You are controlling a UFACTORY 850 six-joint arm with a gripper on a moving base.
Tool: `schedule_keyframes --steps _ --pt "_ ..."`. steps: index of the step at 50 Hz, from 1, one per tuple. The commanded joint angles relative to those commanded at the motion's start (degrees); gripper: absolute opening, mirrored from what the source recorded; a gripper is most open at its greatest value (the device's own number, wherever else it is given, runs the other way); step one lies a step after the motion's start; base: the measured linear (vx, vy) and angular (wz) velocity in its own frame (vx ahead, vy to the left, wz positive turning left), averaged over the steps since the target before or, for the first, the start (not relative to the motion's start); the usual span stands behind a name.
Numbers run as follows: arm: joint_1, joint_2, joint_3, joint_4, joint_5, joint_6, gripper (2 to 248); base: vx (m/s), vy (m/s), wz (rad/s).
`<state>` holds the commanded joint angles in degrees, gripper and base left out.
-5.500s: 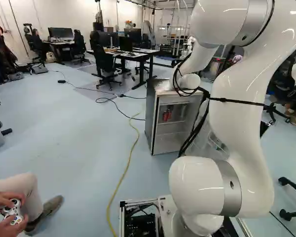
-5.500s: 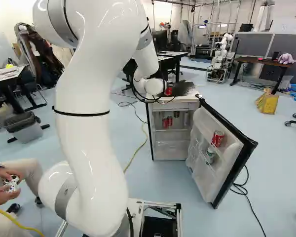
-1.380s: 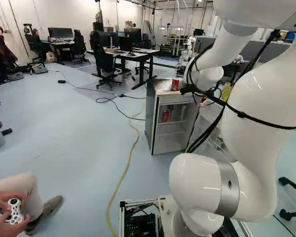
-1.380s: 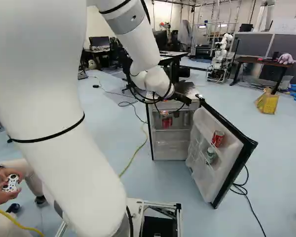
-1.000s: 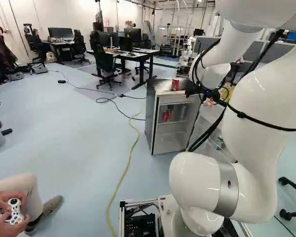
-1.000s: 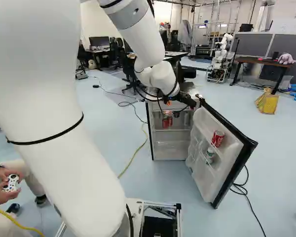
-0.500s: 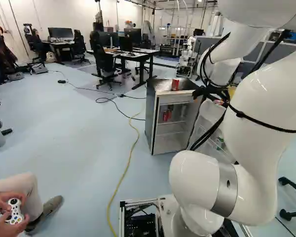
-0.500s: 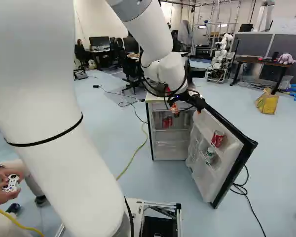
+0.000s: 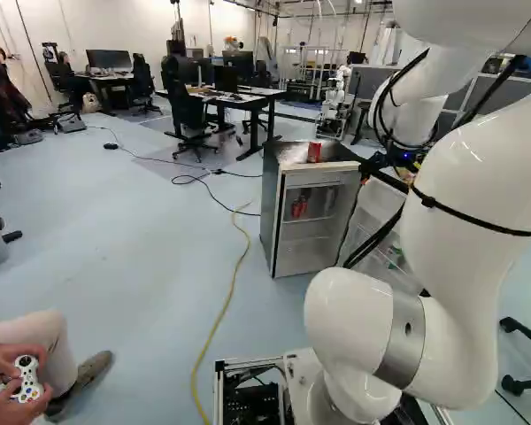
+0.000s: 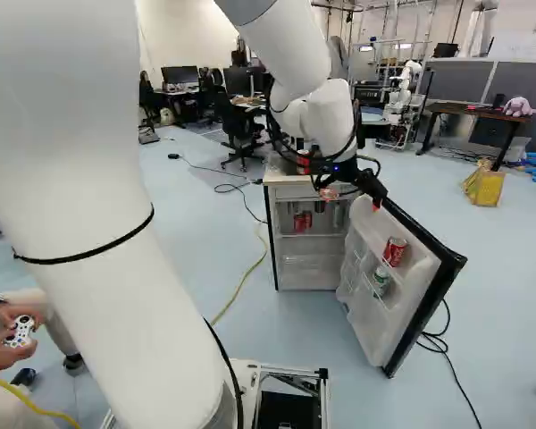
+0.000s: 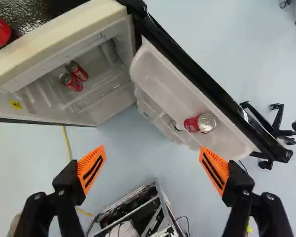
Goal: Grab a drink from the fridge
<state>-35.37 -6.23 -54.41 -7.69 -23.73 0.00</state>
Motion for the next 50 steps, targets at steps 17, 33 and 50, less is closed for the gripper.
schedule_keyframes --steps 17,33,50 --pt "-2.6 -3.3 -3.8 -0.2 -2.1 0.0 247 0.000 0.000 0.000" --pt "-4.7 -6.7 -7.7 -0.2 -2.2 0.0 247 0.000 0.000 0.000" --pt "-6.5 -10.5 -12.3 -0.2 -2.2 0.0 247 0.000 0.000 0.000"
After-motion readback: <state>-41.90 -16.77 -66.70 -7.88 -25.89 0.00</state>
